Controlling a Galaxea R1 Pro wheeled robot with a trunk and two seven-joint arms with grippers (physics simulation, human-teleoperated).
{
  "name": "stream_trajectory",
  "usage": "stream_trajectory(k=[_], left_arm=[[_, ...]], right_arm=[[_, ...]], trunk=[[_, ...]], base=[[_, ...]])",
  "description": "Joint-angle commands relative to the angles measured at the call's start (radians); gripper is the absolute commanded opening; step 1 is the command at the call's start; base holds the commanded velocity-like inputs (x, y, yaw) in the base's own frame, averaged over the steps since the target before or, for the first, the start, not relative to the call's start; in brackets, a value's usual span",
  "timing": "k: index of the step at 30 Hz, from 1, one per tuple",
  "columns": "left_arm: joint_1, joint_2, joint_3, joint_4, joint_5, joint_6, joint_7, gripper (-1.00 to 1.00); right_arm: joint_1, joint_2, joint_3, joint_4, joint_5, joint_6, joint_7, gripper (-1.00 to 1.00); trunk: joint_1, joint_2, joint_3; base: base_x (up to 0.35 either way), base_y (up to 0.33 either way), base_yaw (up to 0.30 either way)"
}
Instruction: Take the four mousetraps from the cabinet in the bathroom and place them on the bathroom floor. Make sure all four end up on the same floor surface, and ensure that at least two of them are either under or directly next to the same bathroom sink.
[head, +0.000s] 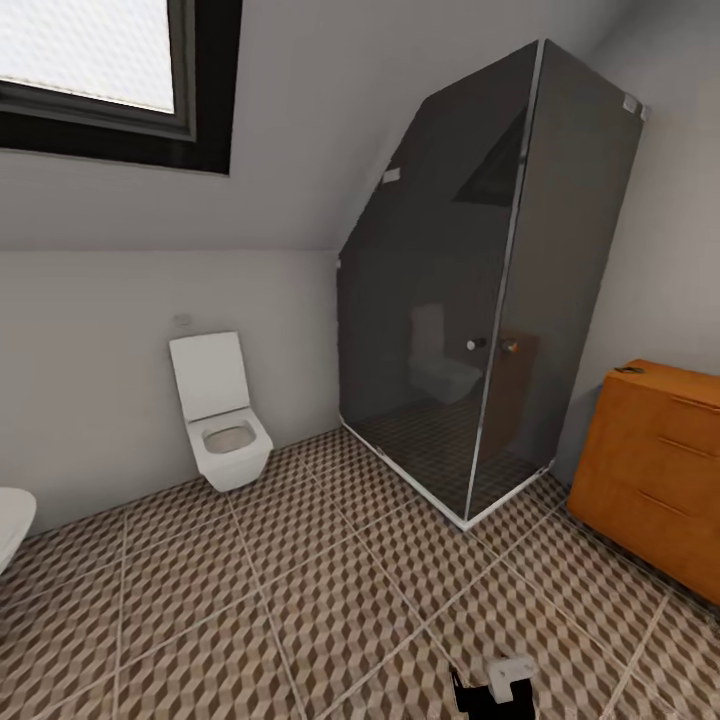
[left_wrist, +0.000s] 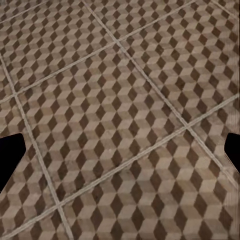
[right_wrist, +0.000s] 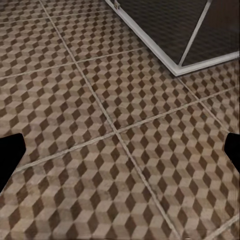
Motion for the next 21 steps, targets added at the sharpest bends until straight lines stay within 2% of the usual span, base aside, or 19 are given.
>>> stream_trajectory(k=[1,21], left_arm=[[0.0,0.0,-0.001,0.0,0.0,-0.003,0.003,1.0],[0.0,0.0,-0.001,0.001,0.0,-0.003,0.003,1.0]], right_arm=[[-0.001,0.0,0.0,0.001,0.007,-0.002,-0.003,1.0],[-0.001,0.0,0.0,0.001,0.007,-0.002,-0.003,1.0]], trunk=[[0.0,-0.001,-0.001],[0.0,-0.001,-0.001]], base=[[0.0,0.0,-0.294],[0.0,0.0,-0.295]])
